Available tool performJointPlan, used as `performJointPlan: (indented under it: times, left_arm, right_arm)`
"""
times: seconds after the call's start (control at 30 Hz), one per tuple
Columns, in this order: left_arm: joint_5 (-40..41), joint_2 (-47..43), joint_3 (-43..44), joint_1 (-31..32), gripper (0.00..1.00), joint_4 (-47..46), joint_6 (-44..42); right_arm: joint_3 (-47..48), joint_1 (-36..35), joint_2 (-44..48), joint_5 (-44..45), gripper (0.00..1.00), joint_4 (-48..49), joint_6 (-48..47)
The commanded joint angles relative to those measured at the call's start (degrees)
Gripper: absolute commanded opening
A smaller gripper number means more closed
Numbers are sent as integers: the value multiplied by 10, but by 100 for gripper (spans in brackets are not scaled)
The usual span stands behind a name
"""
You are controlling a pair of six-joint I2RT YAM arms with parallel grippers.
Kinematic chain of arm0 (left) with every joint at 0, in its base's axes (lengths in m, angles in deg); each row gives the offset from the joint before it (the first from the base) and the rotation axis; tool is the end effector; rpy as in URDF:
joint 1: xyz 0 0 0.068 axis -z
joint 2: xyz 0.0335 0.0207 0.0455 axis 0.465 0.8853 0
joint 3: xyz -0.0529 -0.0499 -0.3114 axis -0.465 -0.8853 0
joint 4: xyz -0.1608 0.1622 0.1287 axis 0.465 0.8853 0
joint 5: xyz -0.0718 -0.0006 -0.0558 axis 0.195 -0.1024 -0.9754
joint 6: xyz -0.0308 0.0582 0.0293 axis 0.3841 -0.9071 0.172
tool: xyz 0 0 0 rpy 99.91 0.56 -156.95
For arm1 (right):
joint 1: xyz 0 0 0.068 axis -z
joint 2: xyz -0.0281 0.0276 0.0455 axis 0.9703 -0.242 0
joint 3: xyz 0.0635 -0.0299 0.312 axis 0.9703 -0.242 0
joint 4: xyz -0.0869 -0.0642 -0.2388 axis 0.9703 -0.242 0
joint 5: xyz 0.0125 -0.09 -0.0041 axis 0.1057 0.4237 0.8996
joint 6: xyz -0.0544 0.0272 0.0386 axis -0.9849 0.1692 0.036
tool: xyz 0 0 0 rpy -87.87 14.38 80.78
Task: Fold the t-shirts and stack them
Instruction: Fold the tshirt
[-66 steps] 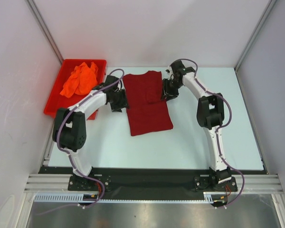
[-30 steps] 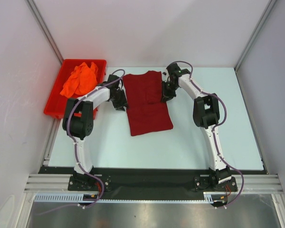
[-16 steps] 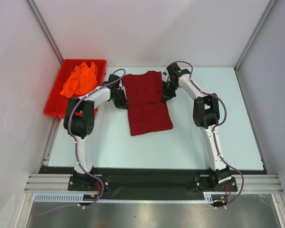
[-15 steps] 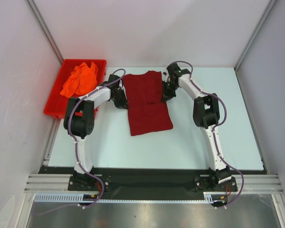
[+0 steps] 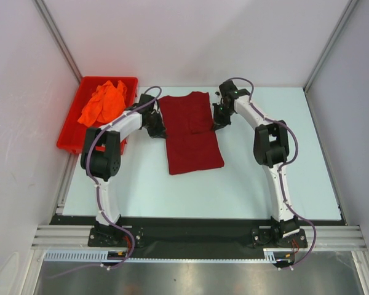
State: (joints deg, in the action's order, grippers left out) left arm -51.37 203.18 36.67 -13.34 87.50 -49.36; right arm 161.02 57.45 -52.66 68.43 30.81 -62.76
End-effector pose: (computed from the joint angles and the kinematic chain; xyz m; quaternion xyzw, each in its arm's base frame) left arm 0.4516 -0.1292 0.2002 -0.1302 0.9543 -0.1977 0.1822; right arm 0.5297 0.1958 0.1893 -0.0526 0.9679 0.1960 0.1483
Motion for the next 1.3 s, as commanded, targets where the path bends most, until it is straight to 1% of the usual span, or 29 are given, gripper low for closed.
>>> performJointPlan:
  times: [0.0, 0.1, 0.23, 0.33, 0.4, 0.7, 0.87, 0.93, 0.97, 1.0, 1.03, 1.07, 1.1, 1.13, 1.17, 1.2, 1.27]
  left_arm:
    - [-10, -34, 25, 0, 0, -25, 11]
    - [-11, -19, 39, 0, 0, -18, 12]
    - [-12, -4, 50, 0, 0, -16, 12]
    - [-9, 5, 51, 0, 0, -17, 12]
    - [-4, 13, 58, 0, 0, -2, 8]
    - [19, -5, 14, 0, 0, -7, 5]
    - [24, 3, 20, 0, 0, -5, 3]
    - [26, 9, 25, 0, 3, -1, 3]
    - [28, 12, 26, 0, 7, 1, 2]
    - [32, 13, 29, 0, 23, 5, 2]
    - [43, 11, 30, 0, 31, 6, 2]
    - [48, 5, 23, 0, 36, 4, 1]
    - [53, -9, 19, 0, 50, 2, 3]
    - [60, -18, 16, 0, 57, 1, 4]
    - [65, -27, 9, 0, 61, 6, 6]
    - [69, -39, 3, 2, 72, 7, 6]
    - [86, -83, -13, 9, 75, 10, 4]
  right_arm:
    - [-30, 13, 66, 14, 0, 27, 4]
    - [-32, 17, 68, 6, 0, 37, 4]
    - [8, 18, 41, -3, 0, 16, -2]
    - [20, 19, 25, -6, 0, 12, -3]
    - [27, 21, 11, -14, 0, 9, -5]
    - [28, 23, -3, -30, 0, 9, -10]
    - [34, 28, -9, -34, 1, 8, -8]
    - [38, 29, -13, -37, 1, 6, -8]
    - [45, 29, -17, -39, 3, 4, -9]
    - [52, 29, -20, -42, 6, -1, -10]
    - [57, 29, -23, -40, 14, -11, -12]
    - [64, 30, -28, -36, 29, -20, -13]
    - [70, 32, -27, -29, 34, -30, -11]
    - [70, 33, -23, -25, 38, -34, -10]
    - [70, 33, -14, -17, 49, -42, -9]
    - [61, 33, -2, 6, 56, -54, -4]
    - [39, 35, 22, 24, 65, -59, 0]
